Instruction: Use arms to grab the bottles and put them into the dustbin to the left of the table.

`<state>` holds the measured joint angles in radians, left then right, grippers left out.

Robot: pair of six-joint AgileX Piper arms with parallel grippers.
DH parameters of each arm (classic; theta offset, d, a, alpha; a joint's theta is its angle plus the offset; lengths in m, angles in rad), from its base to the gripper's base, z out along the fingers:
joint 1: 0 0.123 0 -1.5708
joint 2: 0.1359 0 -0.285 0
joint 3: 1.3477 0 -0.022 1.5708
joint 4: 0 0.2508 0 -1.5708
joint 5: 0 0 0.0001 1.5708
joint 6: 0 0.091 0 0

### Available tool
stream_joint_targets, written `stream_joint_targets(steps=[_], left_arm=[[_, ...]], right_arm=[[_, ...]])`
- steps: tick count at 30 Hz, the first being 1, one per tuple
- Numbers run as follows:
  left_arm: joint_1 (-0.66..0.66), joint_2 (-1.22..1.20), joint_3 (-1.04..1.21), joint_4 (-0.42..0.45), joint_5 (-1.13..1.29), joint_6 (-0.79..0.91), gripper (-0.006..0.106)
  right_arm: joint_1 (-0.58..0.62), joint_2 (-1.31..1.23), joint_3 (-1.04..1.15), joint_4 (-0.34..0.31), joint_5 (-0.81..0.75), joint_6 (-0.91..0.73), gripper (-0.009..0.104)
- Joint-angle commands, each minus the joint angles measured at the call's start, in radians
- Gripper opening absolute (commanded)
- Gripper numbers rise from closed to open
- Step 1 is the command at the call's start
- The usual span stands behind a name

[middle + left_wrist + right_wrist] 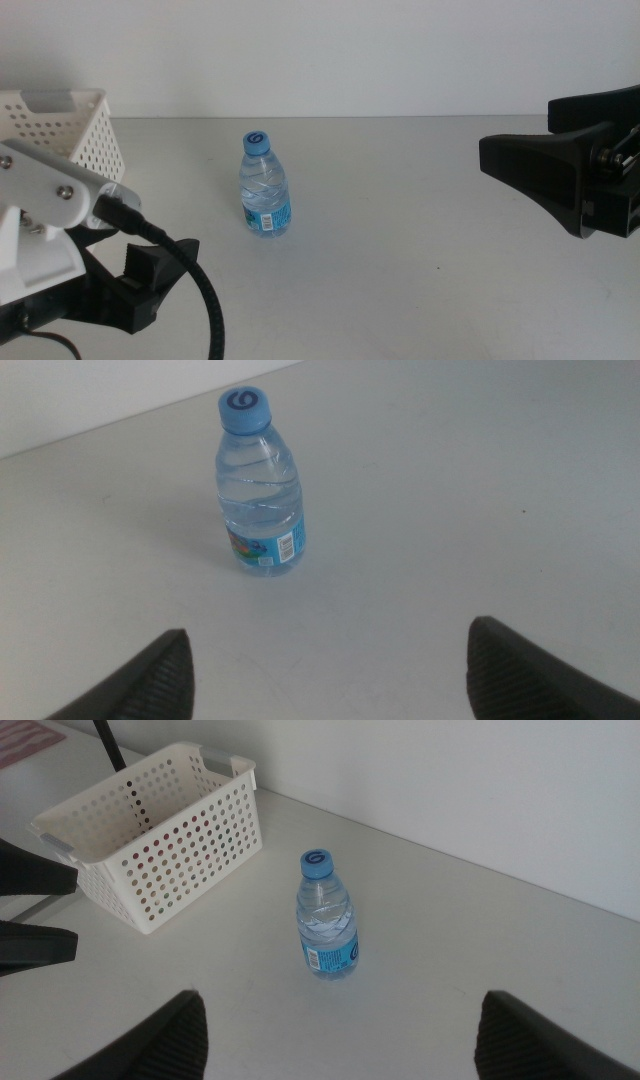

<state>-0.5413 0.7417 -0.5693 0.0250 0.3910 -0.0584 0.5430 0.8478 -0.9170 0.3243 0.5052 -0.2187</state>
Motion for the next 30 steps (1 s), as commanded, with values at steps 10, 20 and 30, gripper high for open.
stream_joint_targets(steps=[10,20,30], left_arm=[[-0.005,0.008,-0.004,0.072,-0.271,-0.008,0.093],[0.028,0.106,0.213,0.099,-0.692,-0.009,0.093],[0.078,0.321,0.255,0.058,-0.964,-0.013,0.093]], right_arm=[[0.001,-0.006,-0.031,0.009,-0.075,-0.013,0.085],[0.001,-0.006,-0.031,0.009,-0.075,-0.013,0.085],[0.001,-0.006,-0.031,0.009,-0.075,-0.013,0.085]])
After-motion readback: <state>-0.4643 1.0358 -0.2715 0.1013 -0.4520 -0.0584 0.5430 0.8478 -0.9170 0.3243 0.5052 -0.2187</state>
